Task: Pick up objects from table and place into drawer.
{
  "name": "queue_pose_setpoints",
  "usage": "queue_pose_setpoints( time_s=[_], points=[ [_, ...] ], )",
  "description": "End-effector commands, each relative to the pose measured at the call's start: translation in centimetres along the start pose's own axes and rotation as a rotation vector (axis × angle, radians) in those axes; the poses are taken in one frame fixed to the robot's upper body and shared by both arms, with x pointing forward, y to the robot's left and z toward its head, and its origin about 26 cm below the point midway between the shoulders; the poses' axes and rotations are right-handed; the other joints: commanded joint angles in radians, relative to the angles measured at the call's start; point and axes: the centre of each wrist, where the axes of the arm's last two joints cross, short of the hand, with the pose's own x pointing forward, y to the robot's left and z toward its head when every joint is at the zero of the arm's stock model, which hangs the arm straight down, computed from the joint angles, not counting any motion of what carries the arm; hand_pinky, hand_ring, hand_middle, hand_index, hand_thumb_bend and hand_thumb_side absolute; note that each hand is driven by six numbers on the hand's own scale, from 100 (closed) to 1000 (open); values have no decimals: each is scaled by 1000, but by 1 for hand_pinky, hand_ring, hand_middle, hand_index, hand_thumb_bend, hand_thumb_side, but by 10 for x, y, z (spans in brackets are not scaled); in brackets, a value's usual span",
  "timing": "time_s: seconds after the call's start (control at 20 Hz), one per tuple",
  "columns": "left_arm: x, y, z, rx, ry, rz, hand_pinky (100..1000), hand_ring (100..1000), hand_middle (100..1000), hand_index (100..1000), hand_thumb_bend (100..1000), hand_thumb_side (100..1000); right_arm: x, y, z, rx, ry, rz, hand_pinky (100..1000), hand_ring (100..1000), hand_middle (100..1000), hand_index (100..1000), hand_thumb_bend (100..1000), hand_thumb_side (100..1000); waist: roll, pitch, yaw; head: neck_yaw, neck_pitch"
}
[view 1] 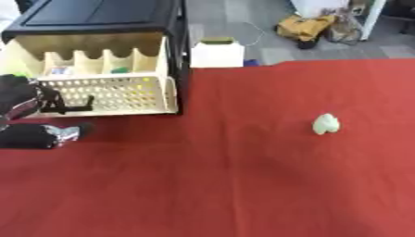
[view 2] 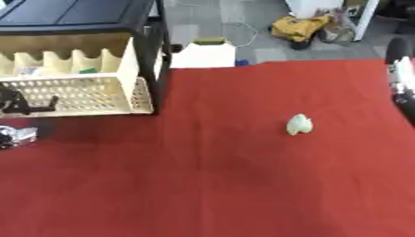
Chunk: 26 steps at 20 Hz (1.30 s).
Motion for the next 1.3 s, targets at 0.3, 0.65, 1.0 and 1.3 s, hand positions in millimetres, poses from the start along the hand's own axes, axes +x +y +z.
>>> queue_pose_setpoints(
  time_s=[0.3,0.65,1.0,1.3],
  points=[
    [-11,11,10,27,47,-51,100,100,100,657,495,1000,6,-4,-5,-20,-28,-8,716,819,548,811,336,699,-4,-24,2,-3,-4],
    [-11,11,12,29,49,-51,100,100,100,675,484,1000,6,-4,-5,-21,-30,-8,716,818,549,810,336,699,-7,-25,2,-3,-5],
    [-6,17,15,42,17,-28,100,100,100,851,465,1000,7,-4,-5,-24,-31,-10,715,817,550,810,335,698,-11,-29,4,-4,-3],
    [2,28,22,77,-29,19,100,100,100,906,439,1000,6,-3,-4,-25,-26,-9,715,817,551,809,334,698,-16,-36,10,-8,0]
  ],
)
